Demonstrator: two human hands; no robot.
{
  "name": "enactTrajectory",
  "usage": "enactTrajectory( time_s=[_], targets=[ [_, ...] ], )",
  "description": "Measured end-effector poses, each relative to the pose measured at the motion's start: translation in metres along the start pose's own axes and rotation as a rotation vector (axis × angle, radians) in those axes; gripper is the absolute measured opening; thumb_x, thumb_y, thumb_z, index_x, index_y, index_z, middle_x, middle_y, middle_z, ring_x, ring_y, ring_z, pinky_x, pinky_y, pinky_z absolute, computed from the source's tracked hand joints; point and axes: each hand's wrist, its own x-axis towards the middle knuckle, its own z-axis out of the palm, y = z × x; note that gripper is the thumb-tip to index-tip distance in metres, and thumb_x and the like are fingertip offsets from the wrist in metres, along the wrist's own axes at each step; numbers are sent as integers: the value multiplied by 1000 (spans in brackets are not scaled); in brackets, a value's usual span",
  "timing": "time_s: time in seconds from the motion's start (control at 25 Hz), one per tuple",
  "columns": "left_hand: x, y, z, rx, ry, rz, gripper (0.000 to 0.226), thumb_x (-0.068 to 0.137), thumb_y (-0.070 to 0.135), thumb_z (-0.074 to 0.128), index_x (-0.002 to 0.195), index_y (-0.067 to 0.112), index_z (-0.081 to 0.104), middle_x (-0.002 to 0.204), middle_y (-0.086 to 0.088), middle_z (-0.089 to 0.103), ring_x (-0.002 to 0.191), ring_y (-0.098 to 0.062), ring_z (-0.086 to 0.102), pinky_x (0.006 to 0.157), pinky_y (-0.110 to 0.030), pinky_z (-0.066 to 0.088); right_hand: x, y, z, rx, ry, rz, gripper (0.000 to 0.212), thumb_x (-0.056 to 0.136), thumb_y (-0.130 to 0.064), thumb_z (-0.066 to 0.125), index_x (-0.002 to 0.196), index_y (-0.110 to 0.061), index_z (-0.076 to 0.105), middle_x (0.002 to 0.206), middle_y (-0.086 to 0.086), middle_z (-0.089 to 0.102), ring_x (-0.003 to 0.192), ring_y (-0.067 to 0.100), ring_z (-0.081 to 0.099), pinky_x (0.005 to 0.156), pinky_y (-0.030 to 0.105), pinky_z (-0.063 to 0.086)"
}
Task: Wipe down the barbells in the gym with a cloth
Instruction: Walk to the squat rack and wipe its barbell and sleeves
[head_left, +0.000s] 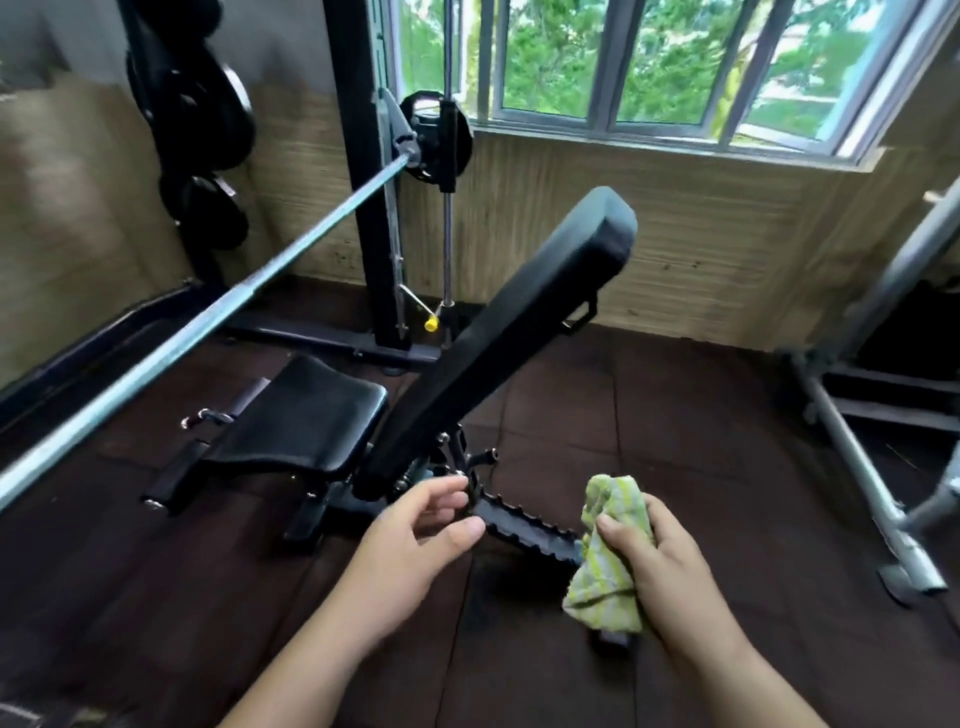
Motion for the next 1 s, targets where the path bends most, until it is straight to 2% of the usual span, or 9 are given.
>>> enactTrajectory(
  time_s=[0.16,0.24,0.36,0.64,0.76,0.88,0.92,1.0],
  targets=[
    [73,15,-38,-21,139,10,55,67,55,71,120,42,64,116,16,70,111,-2,63,98,-28,49,83,-34,48,10,-155,-38,16,94,-29,70,109,-34,71,102,7,77,98,29,75,86,50,62],
    [97,22,-52,-19,198,21,55,68,55,71,121,41,64,117,16,70,112,-1,63,97,-27,49,116,-47,73,19,-227,-61,26,88,-36,71,114,-33,70,104,8,76,101,32,74,90,58,61],
    [133,25,-80,-36,336,2,49,73,48,72,121,42,63,118,17,69,112,1,62,95,-23,50,178,-72,123,31,-353,-75,37,84,-42,70,120,-32,69,110,10,75,106,35,72,91,62,59],
    [170,28,-144,11,714,-66,44,78,43,73,121,42,62,119,18,68,113,2,61,98,-27,50,287,-114,239,98,-667,-66,35,82,-40,70,117,-35,70,116,13,74,109,39,71,90,66,58],
    [165,27,-170,78,850,-99,43,82,41,74,123,43,61,121,20,67,115,6,58,101,-29,48,307,-133,290,103,-788,-105,33,85,-38,70,117,-33,69,116,11,74,107,34,73,88,61,61],
    [153,22,-198,246,1003,-143,47,79,48,73,123,40,61,122,21,64,119,8,54,104,-23,40,308,-145,339,50,-913,-208,25,98,-31,65,123,-30,64,114,8,73,93,18,76,72,45,64],
    [150,20,-208,347,1042,-162,47,80,48,73,124,38,60,123,21,61,120,7,52,103,-20,38,307,-149,354,9,-928,-309,27,99,-30,63,127,-30,61,116,4,72,96,12,73,79,40,62],
    [140,14,-232,538,1114,-212,46,83,45,71,126,34,60,125,21,56,122,1,48,104,-20,35,303,-156,393,-124,-917,-622,37,101,-27,61,137,-27,56,128,-5,66,114,5,63,102,30,50]
  ],
)
